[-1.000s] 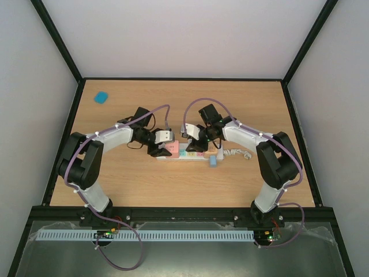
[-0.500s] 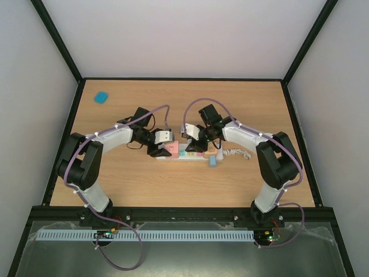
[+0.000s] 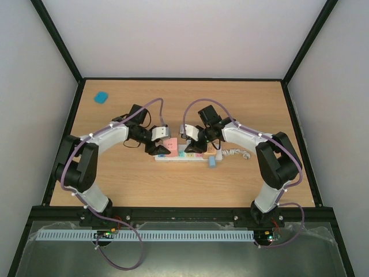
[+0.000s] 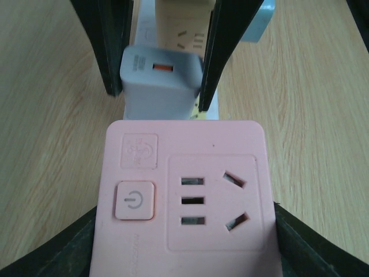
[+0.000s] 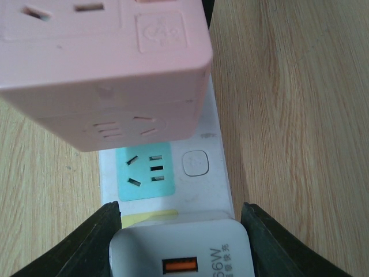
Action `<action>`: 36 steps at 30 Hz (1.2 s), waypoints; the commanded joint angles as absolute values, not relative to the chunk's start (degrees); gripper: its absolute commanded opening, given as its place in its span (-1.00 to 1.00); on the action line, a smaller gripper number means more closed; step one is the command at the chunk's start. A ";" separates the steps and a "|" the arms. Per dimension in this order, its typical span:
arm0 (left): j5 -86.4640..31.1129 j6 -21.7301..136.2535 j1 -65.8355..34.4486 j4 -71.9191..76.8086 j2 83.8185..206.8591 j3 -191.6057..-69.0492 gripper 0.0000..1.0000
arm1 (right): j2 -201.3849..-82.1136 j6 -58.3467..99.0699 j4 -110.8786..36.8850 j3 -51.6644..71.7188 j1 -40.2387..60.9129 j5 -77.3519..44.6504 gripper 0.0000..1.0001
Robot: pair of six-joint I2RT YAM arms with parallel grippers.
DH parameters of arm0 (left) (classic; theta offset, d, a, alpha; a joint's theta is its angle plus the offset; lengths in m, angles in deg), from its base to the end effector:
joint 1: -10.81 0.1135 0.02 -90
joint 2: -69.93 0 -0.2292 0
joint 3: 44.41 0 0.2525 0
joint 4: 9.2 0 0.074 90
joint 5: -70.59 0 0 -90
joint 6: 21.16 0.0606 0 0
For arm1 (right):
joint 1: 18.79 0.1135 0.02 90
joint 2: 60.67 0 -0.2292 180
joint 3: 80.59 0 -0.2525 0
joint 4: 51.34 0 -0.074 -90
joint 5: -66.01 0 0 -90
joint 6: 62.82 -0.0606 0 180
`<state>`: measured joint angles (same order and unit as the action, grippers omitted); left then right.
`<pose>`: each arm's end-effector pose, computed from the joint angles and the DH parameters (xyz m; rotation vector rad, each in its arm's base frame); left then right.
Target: Pull the plug off the socket
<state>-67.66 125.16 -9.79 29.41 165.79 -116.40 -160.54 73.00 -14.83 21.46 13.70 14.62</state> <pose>0.2903 -0.1574 0.1379 1.6425 1.6587 -0.8148 0.2809 0.2237 0.1417 -1.7142 1.7256 0.7627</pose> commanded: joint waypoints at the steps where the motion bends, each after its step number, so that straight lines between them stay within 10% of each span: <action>1: -72.99 126.61 -10.29 28.11 162.04 -116.97 -0.21 | -162.33 72.80 -15.10 22.98 14.34 12.27 -0.67; 22: -68.16 126.09 -1.39 29.18 157.03 -117.09 -0.27 | -161.77 71.65 -15.36 22.65 14.41 13.29 -0.60; 36: -30.28 127.45 4.14 8.88 155.95 -118.48 -0.27 | -161.58 71.22 -15.45 22.64 14.43 13.40 -0.59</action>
<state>-43.31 124.30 3.39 16.27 155.58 -116.29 -160.54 71.91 -15.00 21.46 13.72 14.73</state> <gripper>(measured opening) 0.634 0.502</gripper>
